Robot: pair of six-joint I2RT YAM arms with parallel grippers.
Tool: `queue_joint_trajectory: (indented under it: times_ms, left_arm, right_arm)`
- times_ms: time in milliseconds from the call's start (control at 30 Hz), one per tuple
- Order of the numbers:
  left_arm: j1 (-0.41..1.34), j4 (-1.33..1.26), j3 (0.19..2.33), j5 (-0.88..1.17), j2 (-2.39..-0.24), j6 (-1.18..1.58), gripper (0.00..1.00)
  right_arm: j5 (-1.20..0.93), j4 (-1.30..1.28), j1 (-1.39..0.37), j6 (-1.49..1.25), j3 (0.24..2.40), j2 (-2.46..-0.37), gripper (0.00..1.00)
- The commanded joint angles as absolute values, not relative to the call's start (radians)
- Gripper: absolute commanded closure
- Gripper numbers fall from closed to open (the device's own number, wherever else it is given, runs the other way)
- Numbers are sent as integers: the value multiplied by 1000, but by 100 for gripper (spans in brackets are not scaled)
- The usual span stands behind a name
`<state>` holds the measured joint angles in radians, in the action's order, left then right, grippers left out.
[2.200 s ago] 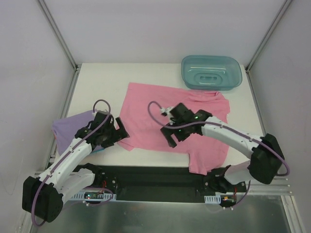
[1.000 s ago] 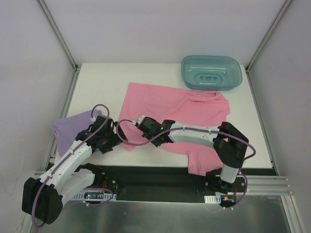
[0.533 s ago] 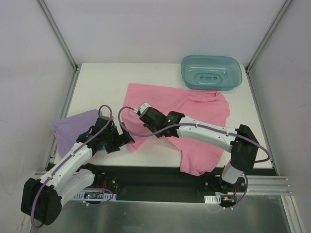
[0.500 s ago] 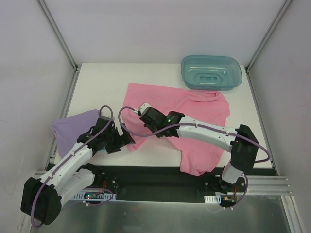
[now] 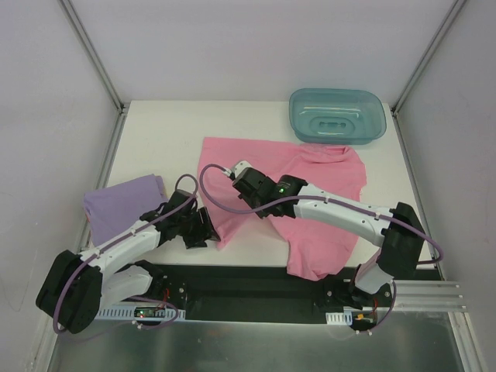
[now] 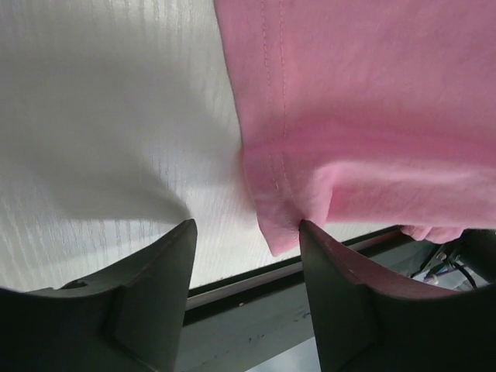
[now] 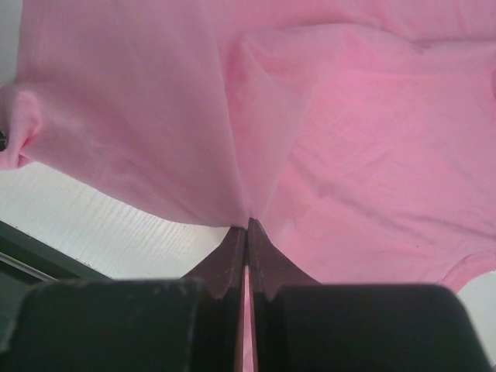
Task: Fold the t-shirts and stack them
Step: Flatten out the tshirt
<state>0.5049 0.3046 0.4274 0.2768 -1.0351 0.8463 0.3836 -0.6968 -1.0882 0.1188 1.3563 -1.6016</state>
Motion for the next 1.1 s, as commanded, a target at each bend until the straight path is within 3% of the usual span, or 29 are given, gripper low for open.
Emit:
queue_joint_trajectory:
  times_ms: [0,133,200,500,733,1067]
  left_arm:
    - [518,219,452,279,-1100,859,49]
    - [545,175,453,314,-1131,870,51]
    - [560,161,440,313,-1134,887,57]
    - [574,129,391,351,-1115,925,100]
    - [572,267,403,255,-1033,908,100]
    - [545,566,668,-18,-936,713,100]
  right_arm:
    - [379,-715,-1088,94,1341,-1559,99]
    - [377,-713,-1081,84,1330,-1563,99]
    - [379,-713,-1078,78,1330,-1565,99]
    - [385,-721,-1063,71,1330,-1568,99]
    - [402,-733,-1060,64,1313,-1549,99]
    - [293,-709,-1060,89,1284,-1529,99]
